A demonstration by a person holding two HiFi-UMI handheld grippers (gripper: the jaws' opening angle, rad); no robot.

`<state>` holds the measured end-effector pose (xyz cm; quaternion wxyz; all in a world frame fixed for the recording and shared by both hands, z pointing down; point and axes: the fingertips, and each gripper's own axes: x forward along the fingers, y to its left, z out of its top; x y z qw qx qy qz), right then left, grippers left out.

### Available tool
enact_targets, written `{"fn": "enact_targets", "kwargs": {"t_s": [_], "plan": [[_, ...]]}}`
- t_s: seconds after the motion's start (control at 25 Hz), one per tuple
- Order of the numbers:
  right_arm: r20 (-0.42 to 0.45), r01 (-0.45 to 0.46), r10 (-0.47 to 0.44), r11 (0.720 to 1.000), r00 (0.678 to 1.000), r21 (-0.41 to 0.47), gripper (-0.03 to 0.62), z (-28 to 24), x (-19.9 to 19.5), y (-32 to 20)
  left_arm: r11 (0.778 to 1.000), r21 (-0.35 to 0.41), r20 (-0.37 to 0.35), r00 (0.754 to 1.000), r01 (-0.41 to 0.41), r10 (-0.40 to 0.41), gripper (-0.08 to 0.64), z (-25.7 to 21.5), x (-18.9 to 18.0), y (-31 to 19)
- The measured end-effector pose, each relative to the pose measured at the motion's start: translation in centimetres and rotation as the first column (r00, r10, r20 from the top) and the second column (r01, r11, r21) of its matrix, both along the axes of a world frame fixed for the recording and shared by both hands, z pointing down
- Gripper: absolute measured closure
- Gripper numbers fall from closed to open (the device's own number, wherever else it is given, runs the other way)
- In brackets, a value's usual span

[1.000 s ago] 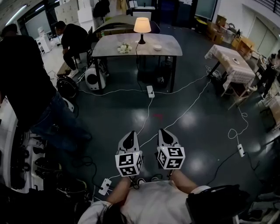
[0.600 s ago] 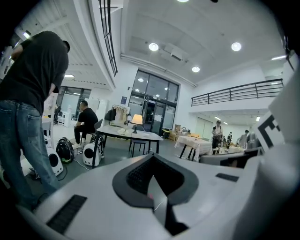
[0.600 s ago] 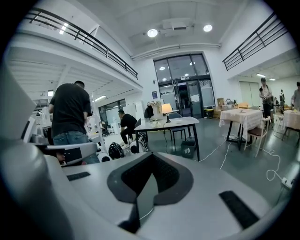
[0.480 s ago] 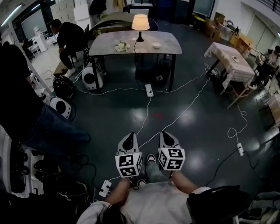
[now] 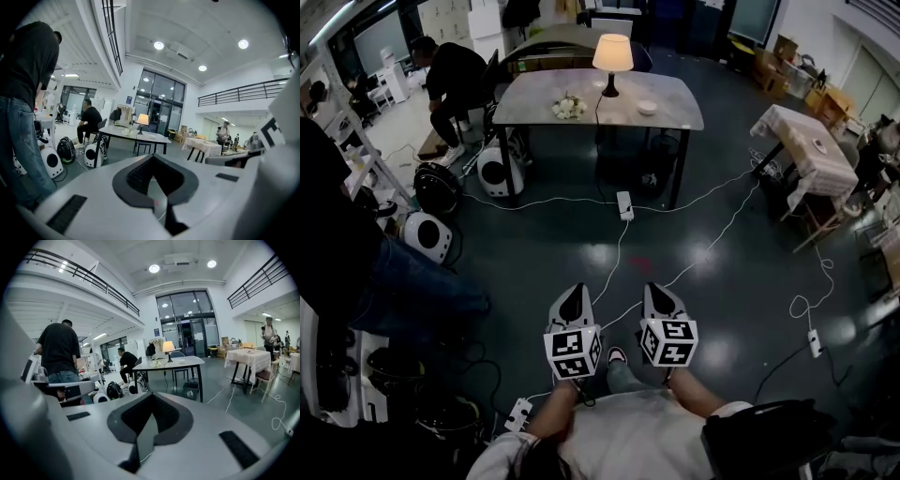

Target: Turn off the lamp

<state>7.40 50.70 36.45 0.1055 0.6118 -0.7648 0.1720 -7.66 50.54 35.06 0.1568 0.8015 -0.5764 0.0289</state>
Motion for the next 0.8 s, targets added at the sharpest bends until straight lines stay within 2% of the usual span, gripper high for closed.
{"fn": "enact_targets", "kwargs": {"t_s": [0.52,0.8], "plan": [[0.016,-0.013,0.013,1.000,1.000,-0.018,0.594,0.8,6.2,-11.0,1.000,-0.009,0.021,1.000,-0.020,0.021,0.565,0.6,6.1,-10.5],[0.037,0.002,-0.001,1.000,0.999,-0.023,0.594,1.4,7.8,-14.7,1.000,-0.008,0.045,0.999,-0.021,0.021,0.565,0.6,8.1,-14.2]]}}
